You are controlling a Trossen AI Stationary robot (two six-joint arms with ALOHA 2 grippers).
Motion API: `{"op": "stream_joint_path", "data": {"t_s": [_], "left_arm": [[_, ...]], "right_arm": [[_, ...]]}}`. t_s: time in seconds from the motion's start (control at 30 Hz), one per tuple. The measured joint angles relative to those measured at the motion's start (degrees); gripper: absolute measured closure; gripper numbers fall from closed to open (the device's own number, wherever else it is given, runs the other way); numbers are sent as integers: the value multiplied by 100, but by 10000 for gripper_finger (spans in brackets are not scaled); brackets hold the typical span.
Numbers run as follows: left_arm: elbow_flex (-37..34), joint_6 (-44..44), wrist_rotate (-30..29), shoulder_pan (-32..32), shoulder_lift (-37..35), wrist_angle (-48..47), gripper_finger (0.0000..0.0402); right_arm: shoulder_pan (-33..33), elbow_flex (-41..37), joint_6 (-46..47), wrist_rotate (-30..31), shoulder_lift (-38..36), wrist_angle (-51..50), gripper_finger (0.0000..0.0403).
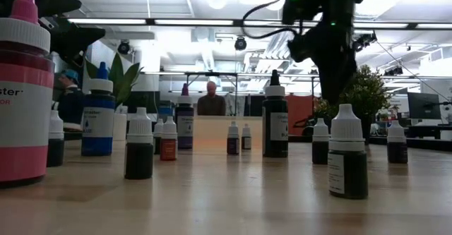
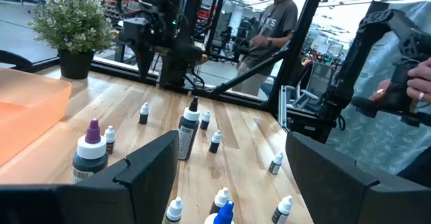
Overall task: Pick & Place food coloring
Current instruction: Put the small black food coloring bottle into the orange bin
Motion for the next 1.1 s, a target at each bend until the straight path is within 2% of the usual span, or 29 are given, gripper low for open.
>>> {"op": "stream_joint_path", "data": {"t_s": [0.13, 0.3, 0.53, 0.63, 1.1], "left_arm": [[0, 0, 0, -1, 0, 0, 130], [0, 0, 0, 1, 0, 0, 130], [0, 0, 0, 0, 0, 0, 130], [0, 0, 0, 0, 0, 0, 130], [0, 0, 0, -1, 0, 0, 130]], "right_arm": [[-49, 610, -411, -58, 563, -392, 133], [-49, 908, -404, -68, 952, -435, 132], [-49, 572, 663, -100, 1061, -312, 132], [-49, 434, 1093, 61, 1062, -245, 132], [-47, -11, 1880, 160, 1060, 554, 132]]}}
